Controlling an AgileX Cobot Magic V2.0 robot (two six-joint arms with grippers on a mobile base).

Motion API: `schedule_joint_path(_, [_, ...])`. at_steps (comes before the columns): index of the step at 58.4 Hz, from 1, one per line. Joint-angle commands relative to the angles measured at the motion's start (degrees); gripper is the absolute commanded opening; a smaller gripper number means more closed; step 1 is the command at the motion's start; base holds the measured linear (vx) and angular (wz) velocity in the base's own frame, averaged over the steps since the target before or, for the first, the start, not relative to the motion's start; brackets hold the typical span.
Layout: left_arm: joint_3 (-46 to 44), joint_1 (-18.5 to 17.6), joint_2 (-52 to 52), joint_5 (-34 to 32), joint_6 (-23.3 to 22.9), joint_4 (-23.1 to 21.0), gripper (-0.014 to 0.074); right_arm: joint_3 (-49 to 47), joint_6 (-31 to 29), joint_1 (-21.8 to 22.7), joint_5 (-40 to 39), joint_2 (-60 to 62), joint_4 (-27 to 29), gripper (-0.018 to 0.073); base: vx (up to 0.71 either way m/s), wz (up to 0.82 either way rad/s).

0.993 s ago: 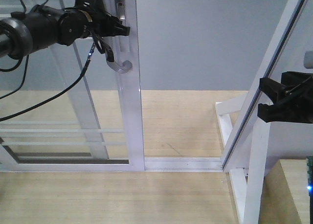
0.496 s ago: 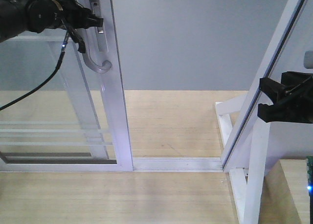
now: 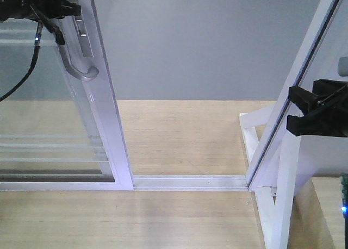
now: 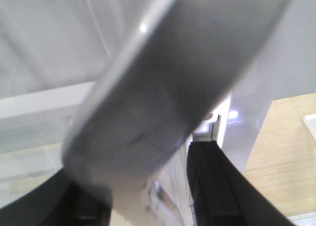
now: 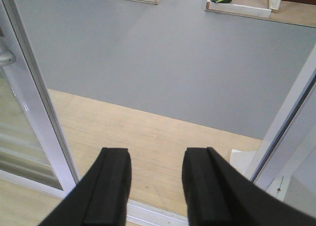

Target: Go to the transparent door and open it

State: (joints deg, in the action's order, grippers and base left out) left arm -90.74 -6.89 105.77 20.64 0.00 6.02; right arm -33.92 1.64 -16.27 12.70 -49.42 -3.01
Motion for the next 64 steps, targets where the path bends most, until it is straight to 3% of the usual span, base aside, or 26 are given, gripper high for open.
schedule_joint_path(1, [1.3, -0.5, -5.6, -4.9, 0.0, -0.6, 0.0434, -1.7, -0.1, 0.2, -4.4, 0.4, -0.5, 0.0344, 0.00, 0.00])
schedule_joint_path(19, [24.0, -0.4, -19.8, -13.2, 0.0, 2.0, 0.0434, -1.7, -0.1, 0.2, -4.4, 0.4, -0.5, 0.0344, 0.00, 0.00])
schedule_joint_path(36, [44.8, -0.6, -44.4, -15.0, -0.4, 1.9, 0.0434, -1.7, -0.2, 0.2, -3.7, 0.4, -0.2, 0.0344, 0.00, 0.00])
schedule_joint_path(54, [51.0, -0.6, -69.1, -4.2, -0.4, 1.9, 0.0434, -1.7, -0.2, 0.2, -3.7, 0.4, -0.2, 0.0344, 0.00, 0.00])
schedule_joint_path(64, [51.0, -0.6, -77.0, -3.1, -0.4, 1.9, 0.0434, -1.7, -0.2, 0.2, -3.7, 0.4, -0.2, 0.0344, 0.00, 0.00])
